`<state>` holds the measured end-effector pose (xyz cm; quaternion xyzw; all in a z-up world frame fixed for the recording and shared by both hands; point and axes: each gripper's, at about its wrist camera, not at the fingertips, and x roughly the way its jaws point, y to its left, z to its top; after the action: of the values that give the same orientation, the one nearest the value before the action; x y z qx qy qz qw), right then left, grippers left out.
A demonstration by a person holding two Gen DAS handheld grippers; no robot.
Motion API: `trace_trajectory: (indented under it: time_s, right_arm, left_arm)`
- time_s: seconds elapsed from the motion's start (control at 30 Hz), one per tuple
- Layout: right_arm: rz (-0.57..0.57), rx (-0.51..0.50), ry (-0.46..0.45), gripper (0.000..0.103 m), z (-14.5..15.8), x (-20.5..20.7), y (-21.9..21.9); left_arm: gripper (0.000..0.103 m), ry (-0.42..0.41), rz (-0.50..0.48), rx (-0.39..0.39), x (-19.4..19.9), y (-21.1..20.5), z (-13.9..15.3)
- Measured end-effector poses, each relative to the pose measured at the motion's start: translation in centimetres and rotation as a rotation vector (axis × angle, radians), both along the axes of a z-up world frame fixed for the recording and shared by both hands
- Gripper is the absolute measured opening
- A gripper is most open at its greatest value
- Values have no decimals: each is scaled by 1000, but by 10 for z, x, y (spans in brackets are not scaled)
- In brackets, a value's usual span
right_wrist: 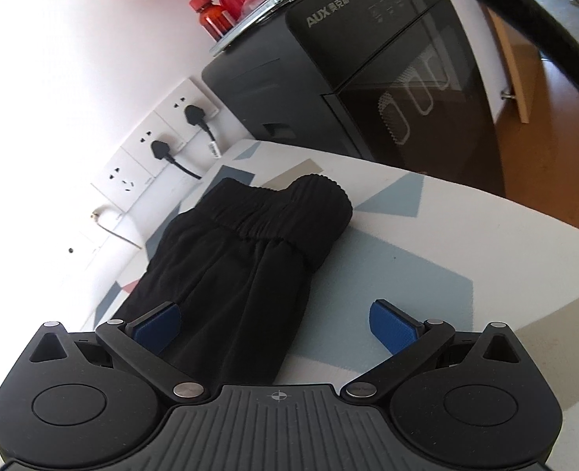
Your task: Fold clothes
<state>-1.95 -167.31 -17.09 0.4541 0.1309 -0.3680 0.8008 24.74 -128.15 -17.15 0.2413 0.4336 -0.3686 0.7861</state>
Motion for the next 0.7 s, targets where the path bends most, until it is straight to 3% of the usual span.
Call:
trace_trajectory:
  time_s: [0.3, 0.5, 0.53, 0.57, 0.6, 0.63, 0.7]
  right_arm:
    - [81, 8, -42, 102, -3, 29, -19]
    - [61, 32, -108, 102, -9, 50, -41]
    - [62, 40, -120, 96, -11, 52, -44]
    - [61, 44, -118, 69, -12, 54, -45]
    - [53, 51, -102, 52, -12, 55, -47]
    - [46, 58, -87, 26, -12, 56, -48]
    - [36, 51, -111, 22, -11, 52, -49]
  left_arm:
    - [103, -10, 31, 12, -3, -1, 0]
    - [103, -11, 39, 14, -4, -2, 0]
    - [103, -11, 43, 13, -5, -3, 0]
    - [103, -11, 47, 12, -5, -2, 0]
    - [103, -10, 50, 12, -5, -3, 0]
    - [103, -9, 52, 11, -6, -2, 0]
    - [103, -8, 56, 10, -6, -1, -1]
